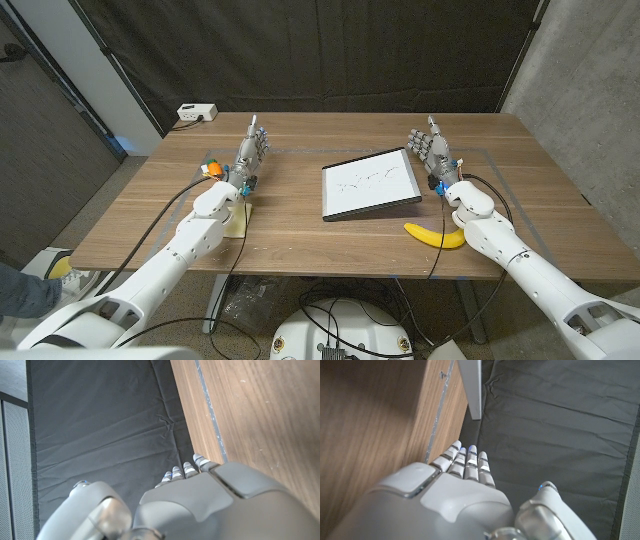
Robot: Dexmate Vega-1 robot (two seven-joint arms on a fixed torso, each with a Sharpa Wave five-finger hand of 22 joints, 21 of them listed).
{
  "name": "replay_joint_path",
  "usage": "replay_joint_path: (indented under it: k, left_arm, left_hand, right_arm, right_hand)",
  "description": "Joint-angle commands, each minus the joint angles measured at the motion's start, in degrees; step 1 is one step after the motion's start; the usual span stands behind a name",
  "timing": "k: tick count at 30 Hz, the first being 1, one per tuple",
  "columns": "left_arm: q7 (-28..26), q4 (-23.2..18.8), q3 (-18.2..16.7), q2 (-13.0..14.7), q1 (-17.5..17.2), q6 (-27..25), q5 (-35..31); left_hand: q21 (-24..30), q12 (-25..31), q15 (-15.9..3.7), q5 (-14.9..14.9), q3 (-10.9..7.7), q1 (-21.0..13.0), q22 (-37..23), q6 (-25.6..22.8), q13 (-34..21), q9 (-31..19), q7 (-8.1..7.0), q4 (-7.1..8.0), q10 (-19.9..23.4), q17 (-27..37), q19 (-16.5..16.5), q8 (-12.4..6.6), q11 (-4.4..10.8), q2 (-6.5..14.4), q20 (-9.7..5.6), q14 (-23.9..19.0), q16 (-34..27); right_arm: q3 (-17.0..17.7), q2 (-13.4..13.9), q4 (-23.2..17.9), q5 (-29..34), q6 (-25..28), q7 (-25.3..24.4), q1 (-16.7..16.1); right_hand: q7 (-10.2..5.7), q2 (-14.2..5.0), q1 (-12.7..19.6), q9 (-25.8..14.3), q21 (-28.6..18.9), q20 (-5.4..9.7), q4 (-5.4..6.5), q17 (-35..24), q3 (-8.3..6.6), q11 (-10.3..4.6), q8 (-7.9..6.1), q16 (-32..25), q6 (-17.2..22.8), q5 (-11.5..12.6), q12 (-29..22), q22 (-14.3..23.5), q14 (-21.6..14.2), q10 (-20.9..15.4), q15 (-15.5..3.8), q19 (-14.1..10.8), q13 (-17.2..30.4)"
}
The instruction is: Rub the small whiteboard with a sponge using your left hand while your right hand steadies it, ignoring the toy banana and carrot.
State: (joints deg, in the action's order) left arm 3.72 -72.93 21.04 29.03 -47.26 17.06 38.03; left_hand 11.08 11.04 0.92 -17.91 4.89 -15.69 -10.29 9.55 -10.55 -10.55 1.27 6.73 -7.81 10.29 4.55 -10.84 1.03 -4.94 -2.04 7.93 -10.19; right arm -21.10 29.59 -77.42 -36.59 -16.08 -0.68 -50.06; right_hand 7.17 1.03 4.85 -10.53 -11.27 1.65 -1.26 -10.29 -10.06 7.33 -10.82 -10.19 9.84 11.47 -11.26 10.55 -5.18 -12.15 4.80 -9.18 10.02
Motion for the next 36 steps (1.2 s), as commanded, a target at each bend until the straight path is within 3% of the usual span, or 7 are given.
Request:
replay_joint_path:
  k: [1, 13, 18, 25, 36]
  left_arm:
    - [1.45, -1.29, -0.65, 1.26, -0.77, -0.03, 0.97]
    - [-0.72, -7.21, -1.99, 5.41, -5.10, -1.69, 0.36]
    - [-0.21, -7.34, -2.59, 5.34, -6.05, -0.30, 0.97]
    - [1.29, -6.98, -2.74, 5.09, -6.51, 1.17, 1.58]
    - [-3.14, -13.22, -3.04, 7.92, -8.99, -2.52, -0.33]
  left_hand:
    - [0.29, 0.26, 0.01, -0.26, 0.03, -0.56, -0.30, 1.27, -0.14, -0.18, 0.13, 0.30, -0.62, 0.23, 0.58, -0.40, -0.20, 0.17, -0.24, 0.46, -0.37]
    - [0.45, 0.53, 0.11, -0.52, -0.02, -1.20, -0.28, 0.99, -0.14, -0.18, 0.33, 0.03, -0.05, 0.21, 0.52, -0.53, -0.17, 0.61, 0.31, -0.47, -0.70]
    - [0.63, 0.72, 0.23, -0.62, -0.02, -1.53, -0.27, 0.53, -0.14, -0.19, 0.43, -0.11, 0.44, 0.20, 0.15, -0.71, -0.39, 0.79, 0.54, -0.98, -0.83]
    - [0.86, 1.06, 0.23, -0.76, -0.02, -2.07, -0.26, -0.22, -0.14, -0.19, 0.43, -0.35, 1.47, 0.19, -0.35, -0.95, -0.51, 1.03, 0.75, -1.78, -0.99]
    - [1.24, 1.47, 0.49, -0.95, -0.18, -3.16, -0.23, -1.94, -0.15, -0.17, 0.85, -0.77, 2.98, 0.16, -1.41, -1.43, -0.86, 1.66, 1.17, -3.21, -1.23]
  right_arm:
    - [0.52, 1.31, -4.68, 1.00, 0.57, -2.97, -2.73]
    - [2.88, 7.24, -16.20, 5.99, 4.34, -10.49, -8.00]
    - [3.95, 7.83, -19.26, 6.49, 4.87, -12.62, -10.10]
    - [5.00, 9.63, -22.46, 6.68, 6.57, -13.13, -12.15]
    - [7.16, 13.79, -27.58, 6.28, 10.45, -12.81, -15.31]
  right_hand:
    - [-0.12, 0.07, 0.74, -0.09, -0.42, 0.19, -0.20, -0.09, -0.41, -0.13, -0.23, -0.25, 0.29, 0.41, -0.27, 0.13, 0.07, -0.23, 0.43, -0.36, 0.18]
    - [-0.44, 0.46, 4.62, -0.26, -1.42, -0.25, -2.78, -0.06, -1.11, -0.68, -0.66, -1.13, 0.51, 0.25, -1.29, -0.01, -3.27, -3.04, 0.18, -3.82, 0.29]
    - [-0.49, 0.40, 5.65, -0.29, -1.62, -0.22, -3.42, -0.06, -1.34, -0.73, -0.78, -1.25, 0.74, 0.16, -1.63, -0.01, -4.23, -4.24, -0.08, -4.74, 0.32]
    - [-0.92, 0.20, 6.81, -0.37, -1.65, -0.25, -4.12, -0.06, -1.61, -0.82, -1.68, -1.28, 3.43, -0.04, -1.83, 0.03, -5.38, -5.28, -0.16, -5.42, 0.36]
    - [-0.75, -0.26, 8.09, -0.48, -2.39, -0.84, -4.79, -0.09, -2.00, -1.20, -1.28, -1.48, 3.01, -0.21, -2.04, 0.08, -7.27, -6.40, -0.19, -8.01, 0.46]
